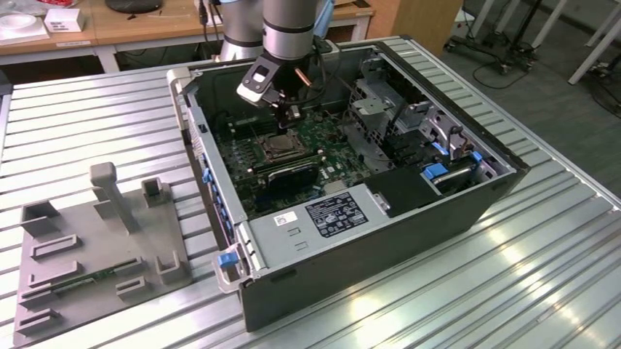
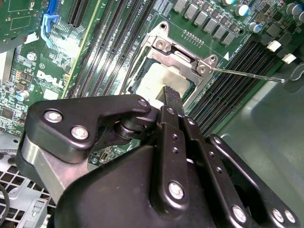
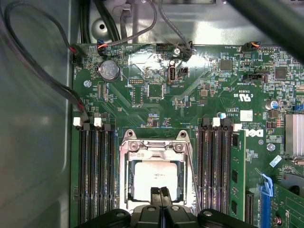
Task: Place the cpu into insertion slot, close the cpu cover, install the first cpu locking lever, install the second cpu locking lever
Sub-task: 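Close the cpu cover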
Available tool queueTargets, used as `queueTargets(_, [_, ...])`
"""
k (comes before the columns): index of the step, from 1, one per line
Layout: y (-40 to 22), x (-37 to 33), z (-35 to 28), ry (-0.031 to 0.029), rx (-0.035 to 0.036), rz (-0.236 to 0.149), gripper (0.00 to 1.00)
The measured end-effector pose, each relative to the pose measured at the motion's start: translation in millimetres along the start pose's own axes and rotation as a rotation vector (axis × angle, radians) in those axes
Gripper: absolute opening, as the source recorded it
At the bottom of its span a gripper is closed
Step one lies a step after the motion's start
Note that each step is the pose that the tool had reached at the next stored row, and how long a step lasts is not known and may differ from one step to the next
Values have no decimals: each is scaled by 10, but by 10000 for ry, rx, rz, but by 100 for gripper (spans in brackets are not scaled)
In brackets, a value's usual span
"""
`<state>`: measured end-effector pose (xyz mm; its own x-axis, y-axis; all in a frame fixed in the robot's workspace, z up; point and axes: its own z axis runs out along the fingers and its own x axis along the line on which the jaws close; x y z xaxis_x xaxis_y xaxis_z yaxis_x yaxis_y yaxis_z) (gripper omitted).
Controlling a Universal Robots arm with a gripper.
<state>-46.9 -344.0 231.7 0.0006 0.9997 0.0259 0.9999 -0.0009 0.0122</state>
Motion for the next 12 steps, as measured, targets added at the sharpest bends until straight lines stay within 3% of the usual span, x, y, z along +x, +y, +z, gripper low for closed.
queueTargets(12, [-19,0,0,0,0,0,11])
